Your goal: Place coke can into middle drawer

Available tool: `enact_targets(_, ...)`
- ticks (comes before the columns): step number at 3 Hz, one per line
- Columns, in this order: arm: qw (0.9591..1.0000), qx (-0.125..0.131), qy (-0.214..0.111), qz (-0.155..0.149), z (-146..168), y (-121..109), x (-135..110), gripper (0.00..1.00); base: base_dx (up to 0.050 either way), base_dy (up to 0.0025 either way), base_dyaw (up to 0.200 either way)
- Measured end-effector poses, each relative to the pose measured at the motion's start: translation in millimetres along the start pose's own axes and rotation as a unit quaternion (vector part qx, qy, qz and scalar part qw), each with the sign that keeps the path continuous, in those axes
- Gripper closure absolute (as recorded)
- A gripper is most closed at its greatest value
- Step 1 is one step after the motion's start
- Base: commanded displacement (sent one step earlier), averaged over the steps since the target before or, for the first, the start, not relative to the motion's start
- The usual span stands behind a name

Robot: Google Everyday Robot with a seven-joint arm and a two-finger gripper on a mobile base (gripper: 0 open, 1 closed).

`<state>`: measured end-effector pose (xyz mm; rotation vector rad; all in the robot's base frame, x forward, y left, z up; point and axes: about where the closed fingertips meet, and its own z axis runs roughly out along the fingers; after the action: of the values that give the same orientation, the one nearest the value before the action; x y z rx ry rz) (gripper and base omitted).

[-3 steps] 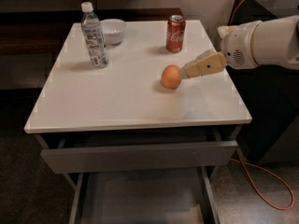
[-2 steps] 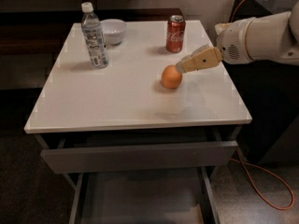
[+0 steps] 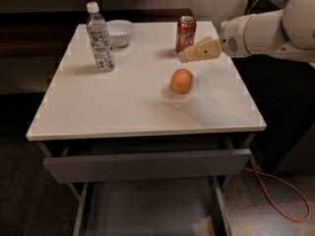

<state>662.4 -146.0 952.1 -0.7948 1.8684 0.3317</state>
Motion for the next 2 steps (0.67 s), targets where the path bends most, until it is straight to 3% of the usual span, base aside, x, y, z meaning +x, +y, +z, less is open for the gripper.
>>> enact_targets(2,0.9987,0.044,0.000,0.026,57.3,-49.8,-2.2,0.00,0.000,0.00000,0.000)
